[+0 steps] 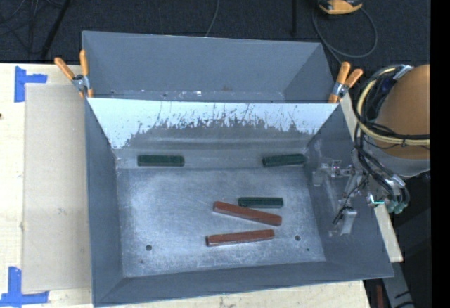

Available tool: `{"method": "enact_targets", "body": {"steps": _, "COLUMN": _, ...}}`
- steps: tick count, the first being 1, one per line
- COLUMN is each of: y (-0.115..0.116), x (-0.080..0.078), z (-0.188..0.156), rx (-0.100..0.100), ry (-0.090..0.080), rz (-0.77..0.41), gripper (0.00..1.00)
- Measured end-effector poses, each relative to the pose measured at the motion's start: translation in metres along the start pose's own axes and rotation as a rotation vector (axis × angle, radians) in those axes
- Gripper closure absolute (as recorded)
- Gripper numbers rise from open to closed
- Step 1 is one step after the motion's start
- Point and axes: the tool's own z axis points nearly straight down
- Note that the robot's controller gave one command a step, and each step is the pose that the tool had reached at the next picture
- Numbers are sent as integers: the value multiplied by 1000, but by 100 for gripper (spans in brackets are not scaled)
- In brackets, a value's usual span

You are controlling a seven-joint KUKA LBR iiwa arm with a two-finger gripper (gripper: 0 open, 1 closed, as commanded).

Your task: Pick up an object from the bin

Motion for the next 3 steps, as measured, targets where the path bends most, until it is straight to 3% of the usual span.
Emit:
{"method": "enact_targets", "body": {"steps": 1, "y": 39, "x": 21, "z": 134, "rx": -1, "ry": 0, "rz": -19, "gripper": 0}}
{"method": "enact_targets", "body": {"steps": 2, "y": 105, "x": -48, "z": 157, "rx": 0, "ry": -13, "rz": -143, "gripper": 0}}
{"method": "enact_targets", "body": {"steps": 3, "y": 103, "x": -47, "z": 155, "rx": 2, "ry": -9, "rz": -141, "gripper": 100}}
